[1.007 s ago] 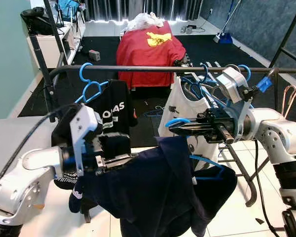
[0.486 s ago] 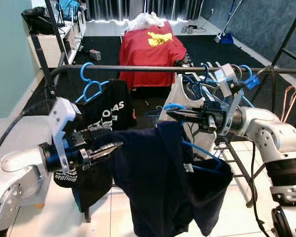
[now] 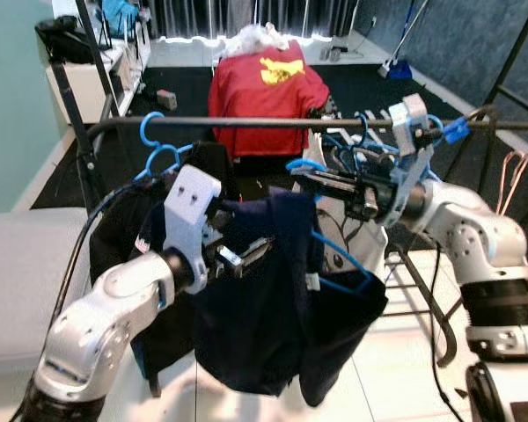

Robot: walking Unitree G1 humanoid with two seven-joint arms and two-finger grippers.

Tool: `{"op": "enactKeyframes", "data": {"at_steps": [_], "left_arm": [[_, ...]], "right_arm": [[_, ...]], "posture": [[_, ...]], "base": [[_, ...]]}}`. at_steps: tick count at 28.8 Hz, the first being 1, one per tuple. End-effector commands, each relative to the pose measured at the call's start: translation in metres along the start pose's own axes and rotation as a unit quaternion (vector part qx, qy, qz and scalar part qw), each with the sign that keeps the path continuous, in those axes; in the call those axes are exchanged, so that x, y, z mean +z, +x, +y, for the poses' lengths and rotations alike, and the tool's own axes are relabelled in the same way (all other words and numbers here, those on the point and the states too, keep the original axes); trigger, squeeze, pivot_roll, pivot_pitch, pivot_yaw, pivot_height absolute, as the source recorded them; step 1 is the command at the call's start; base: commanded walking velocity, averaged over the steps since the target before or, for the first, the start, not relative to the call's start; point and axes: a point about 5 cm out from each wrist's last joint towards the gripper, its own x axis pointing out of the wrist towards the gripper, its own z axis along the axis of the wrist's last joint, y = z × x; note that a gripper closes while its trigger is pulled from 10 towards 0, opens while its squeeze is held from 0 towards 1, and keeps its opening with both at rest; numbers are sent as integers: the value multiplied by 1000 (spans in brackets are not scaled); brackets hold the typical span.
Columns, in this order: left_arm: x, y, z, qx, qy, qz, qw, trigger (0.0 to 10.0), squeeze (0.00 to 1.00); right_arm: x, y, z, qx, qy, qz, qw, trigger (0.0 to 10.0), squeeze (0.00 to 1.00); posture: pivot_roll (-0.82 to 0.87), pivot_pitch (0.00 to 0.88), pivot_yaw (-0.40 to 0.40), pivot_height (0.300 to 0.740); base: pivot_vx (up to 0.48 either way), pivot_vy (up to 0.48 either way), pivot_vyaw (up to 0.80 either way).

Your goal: Hang hanger

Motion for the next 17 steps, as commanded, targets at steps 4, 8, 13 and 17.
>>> {"op": "enactKeyframes", "data": {"at_steps": [4,8,13,17], "left_arm": [[5,2,-3,20,-12,6,1000,10000,1000],[8,3,-9,24,-16,8,1000,10000,1000],[12,6,-19,16,-48,0,999,10000,1000],[21,8,-36,-39,-94,-25,994,10000,1000]], "right_arm": [[13,9,-4,-33,-35,-25,999,0,0],[7,17,-5,-55,-30,-22,998,0,0],[0,24,-1,-54,-17,-14,998,0,0],[-4,29,0,-61,-11,-12,998,0,0]], "posture": [[-11,22,-23,740],[-7,19,-26,740],[-9,17,-24,740],[-4,10,-26,740]], "base": [[0,0,0],[0,0,0],[0,0,0],[0,0,0]]}}
